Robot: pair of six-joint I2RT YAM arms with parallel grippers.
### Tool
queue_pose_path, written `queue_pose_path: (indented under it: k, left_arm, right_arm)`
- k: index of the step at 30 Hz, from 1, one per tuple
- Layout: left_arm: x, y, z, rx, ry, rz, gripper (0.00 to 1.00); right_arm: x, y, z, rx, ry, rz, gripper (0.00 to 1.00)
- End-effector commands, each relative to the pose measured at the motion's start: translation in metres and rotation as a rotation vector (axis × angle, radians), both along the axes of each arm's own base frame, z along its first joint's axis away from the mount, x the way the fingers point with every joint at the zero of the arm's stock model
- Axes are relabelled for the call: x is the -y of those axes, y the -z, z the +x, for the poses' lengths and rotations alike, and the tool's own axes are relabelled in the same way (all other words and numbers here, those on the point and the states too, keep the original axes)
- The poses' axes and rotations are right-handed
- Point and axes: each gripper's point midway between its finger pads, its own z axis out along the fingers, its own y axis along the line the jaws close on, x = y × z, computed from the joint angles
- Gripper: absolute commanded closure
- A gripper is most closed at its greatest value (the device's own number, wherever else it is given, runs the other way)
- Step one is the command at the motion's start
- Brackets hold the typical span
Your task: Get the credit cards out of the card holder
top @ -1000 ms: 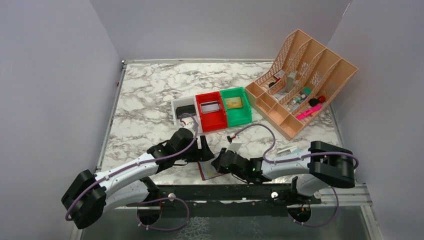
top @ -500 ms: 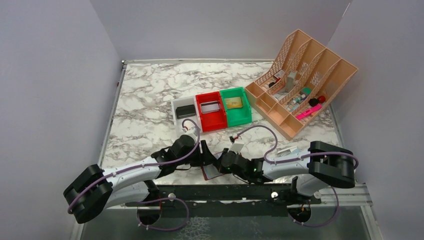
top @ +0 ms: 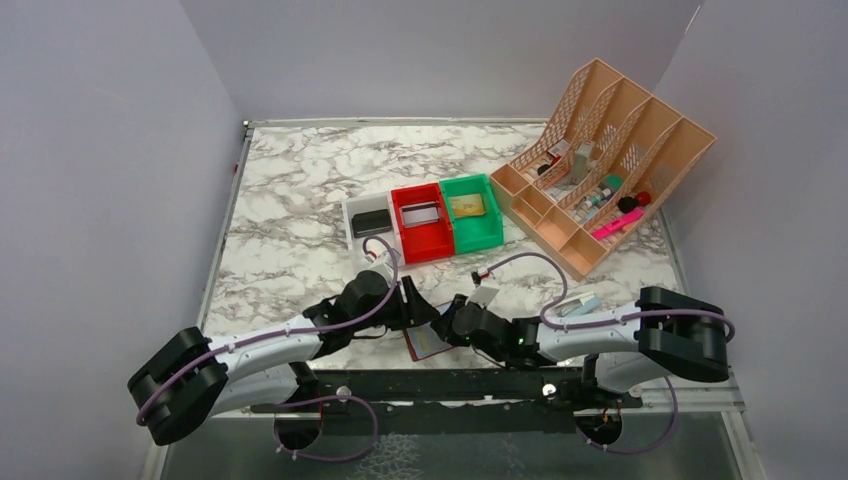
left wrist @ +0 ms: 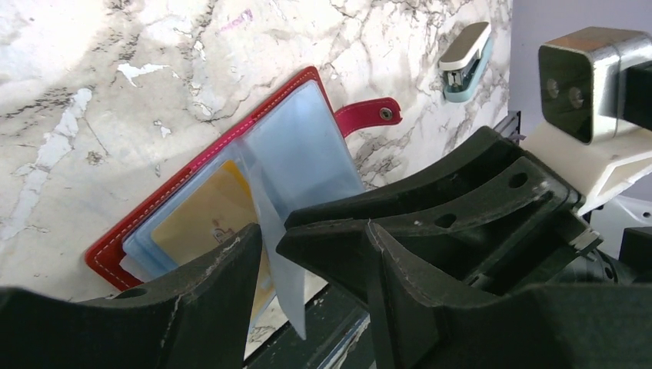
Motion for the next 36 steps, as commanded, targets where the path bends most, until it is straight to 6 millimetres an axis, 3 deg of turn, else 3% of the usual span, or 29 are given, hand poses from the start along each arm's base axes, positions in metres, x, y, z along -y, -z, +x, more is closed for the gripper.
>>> queue_pose_path:
  k: [1, 10, 16, 24, 27, 32, 36]
  left_arm:
    - [0.009, -0.003, -0.008, 0.001, 0.061, -0.026, 0.46]
    - [0.013, -0.001, -0.014, 0.003, 0.115, -0.002, 0.52]
    - [0.033, -0.004, -0.018, 0.027, 0.166, 0.022, 0.52]
    - [0.06, 0.001, -0.008, 0.057, 0.169, 0.07, 0.52]
    - [0.063, 0.014, -0.006, 0.048, 0.169, 0.107, 0.51]
    - [0.051, 0.07, -0.016, -0.064, 0.151, 0.222, 0.5]
    - [0.058, 0.068, -0.019, -0.04, 0.16, 0.217, 0.45]
  right_arm:
    - [0.018, -0.005, 0.01, 0.022, 0.09, -0.008, 0.72]
    - [0.053, -0.015, 0.016, 0.027, 0.21, -0.049, 0.7]
    - [0.084, -0.026, 0.019, 0.043, 0.289, -0.063, 0.7]
    - [0.123, -0.032, 0.018, 0.058, 0.376, -0.045, 0.7]
    - [0.131, -0.033, 0.018, 0.064, 0.395, -0.03, 0.7]
    - [0.139, -0.034, 0.018, 0.066, 0.416, -0.018, 0.69]
    - [0.142, -0.033, 0.018, 0.065, 0.422, -0.031, 0.69]
